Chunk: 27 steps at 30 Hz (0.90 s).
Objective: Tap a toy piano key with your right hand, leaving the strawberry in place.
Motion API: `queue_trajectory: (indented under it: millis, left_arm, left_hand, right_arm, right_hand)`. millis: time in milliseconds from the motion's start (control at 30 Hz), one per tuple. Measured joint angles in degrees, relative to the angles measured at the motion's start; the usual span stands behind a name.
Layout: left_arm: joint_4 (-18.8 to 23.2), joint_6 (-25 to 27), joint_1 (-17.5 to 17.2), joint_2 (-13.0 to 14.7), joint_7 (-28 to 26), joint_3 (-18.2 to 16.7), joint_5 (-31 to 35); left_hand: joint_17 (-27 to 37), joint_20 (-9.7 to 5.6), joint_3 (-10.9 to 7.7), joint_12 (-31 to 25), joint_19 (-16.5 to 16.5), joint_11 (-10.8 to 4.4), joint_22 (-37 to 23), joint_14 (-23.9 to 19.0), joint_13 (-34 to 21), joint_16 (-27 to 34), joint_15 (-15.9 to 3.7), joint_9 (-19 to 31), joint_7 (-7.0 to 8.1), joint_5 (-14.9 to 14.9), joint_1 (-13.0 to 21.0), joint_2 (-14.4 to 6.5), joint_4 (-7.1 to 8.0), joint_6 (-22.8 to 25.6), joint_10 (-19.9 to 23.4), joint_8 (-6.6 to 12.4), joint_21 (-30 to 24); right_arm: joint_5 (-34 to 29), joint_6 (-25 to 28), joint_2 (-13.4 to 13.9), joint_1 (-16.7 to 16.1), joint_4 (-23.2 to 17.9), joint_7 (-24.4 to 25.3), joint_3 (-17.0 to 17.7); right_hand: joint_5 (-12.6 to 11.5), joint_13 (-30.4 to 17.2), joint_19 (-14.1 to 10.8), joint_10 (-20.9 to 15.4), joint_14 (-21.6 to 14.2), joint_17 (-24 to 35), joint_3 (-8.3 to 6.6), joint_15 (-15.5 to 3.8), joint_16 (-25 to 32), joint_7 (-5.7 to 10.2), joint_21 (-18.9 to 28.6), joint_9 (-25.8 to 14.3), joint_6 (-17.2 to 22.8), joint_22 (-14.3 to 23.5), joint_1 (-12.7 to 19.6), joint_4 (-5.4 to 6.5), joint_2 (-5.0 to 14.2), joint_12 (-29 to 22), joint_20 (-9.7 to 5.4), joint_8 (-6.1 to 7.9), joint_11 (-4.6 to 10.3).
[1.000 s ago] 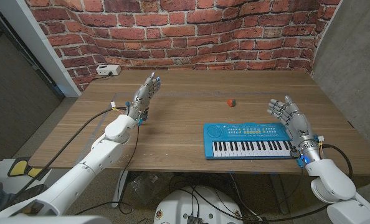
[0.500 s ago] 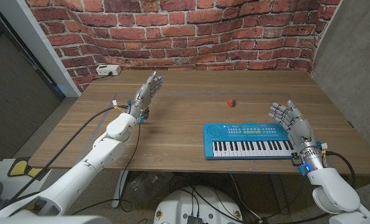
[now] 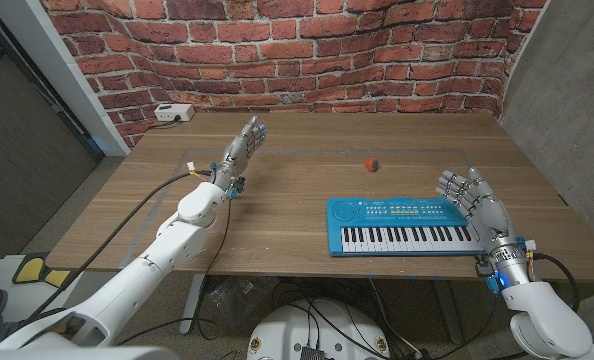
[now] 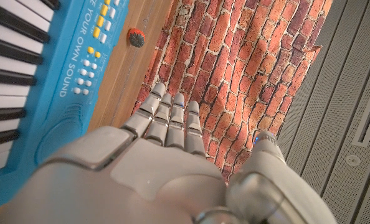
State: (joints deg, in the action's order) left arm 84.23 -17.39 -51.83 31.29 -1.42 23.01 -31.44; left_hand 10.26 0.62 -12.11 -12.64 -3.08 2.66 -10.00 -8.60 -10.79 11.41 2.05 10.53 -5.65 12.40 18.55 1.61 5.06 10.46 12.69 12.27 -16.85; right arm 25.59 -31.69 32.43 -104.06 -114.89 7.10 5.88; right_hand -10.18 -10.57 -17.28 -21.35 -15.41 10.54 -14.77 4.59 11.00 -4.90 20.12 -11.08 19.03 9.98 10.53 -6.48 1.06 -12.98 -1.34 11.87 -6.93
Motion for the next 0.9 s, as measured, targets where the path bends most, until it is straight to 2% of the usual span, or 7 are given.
queue_trajectory:
  millis: [433,567,633,900]
  left_arm:
    - [0.6,-0.25,-0.18,0.29,-0.7,0.02,0.76]
    - [1.82,-0.43,-0.39,0.84,-0.78,-0.14,1.28]
    - [1.88,-0.49,-0.28,0.88,-0.8,-0.14,1.48]
    - [1.89,-0.69,0.65,0.69,-0.69,0.14,2.1]
  left_hand:
    - [0.0,0.09,0.18,0.0,-0.09,0.0,0.0,-0.3,0.0,0.0,0.3,0.0,0.39,0.0,-0.37,-0.37,-0.18,0.43,0.0,-0.21,0.0]
    - [0.0,0.09,0.25,0.0,-0.09,0.0,0.0,-0.6,0.0,0.0,0.0,0.0,0.21,0.0,-0.53,-0.53,-0.25,0.61,0.0,-0.21,0.13]
    - [0.0,0.09,0.25,0.0,-0.09,0.0,0.0,-0.6,0.0,0.01,0.0,0.0,0.21,0.0,-0.53,-0.52,-0.25,0.61,0.0,-0.21,0.34]
    - [0.0,0.09,0.25,0.0,-0.08,-0.31,0.0,-0.6,0.0,0.01,0.0,0.0,0.21,0.0,-0.52,-0.51,-0.25,0.61,0.31,-0.21,0.34]
  right_arm:
    - [-2.53,-1.31,-3.65,-3.87,-1.22,0.7,0.63]
    - [-5.05,-3.52,-4.88,-4.86,-1.11,1.04,0.56]
    - [-5.38,-3.88,-5.41,-5.23,-0.9,1.11,0.44]
    - [-7.57,-5.97,-7.43,-6.79,-0.55,1.91,0.18]
  right_hand:
    - [0.0,0.0,0.0,0.0,-0.19,-0.01,0.0,-0.19,0.0,0.0,-0.21,0.0,0.0,0.0,0.03,0.0,0.02,0.0,0.0,-0.22,0.0]
    - [0.0,0.0,-0.01,-0.32,-0.19,-0.01,0.02,-0.19,0.0,0.0,-0.21,0.0,0.0,0.0,-0.2,0.03,-0.21,0.0,0.02,-0.22,0.16]
    - [0.0,0.0,-0.4,-0.53,-0.19,-0.01,0.23,-0.19,0.0,0.0,-0.21,0.0,0.0,0.0,-0.2,0.24,-0.21,0.0,0.41,-0.22,0.1]
    - [0.01,0.0,-0.82,-0.97,-0.8,-0.01,0.23,-0.18,0.0,-0.01,-0.21,0.01,0.0,0.0,-0.2,0.24,-0.21,0.0,0.41,-0.22,0.15]
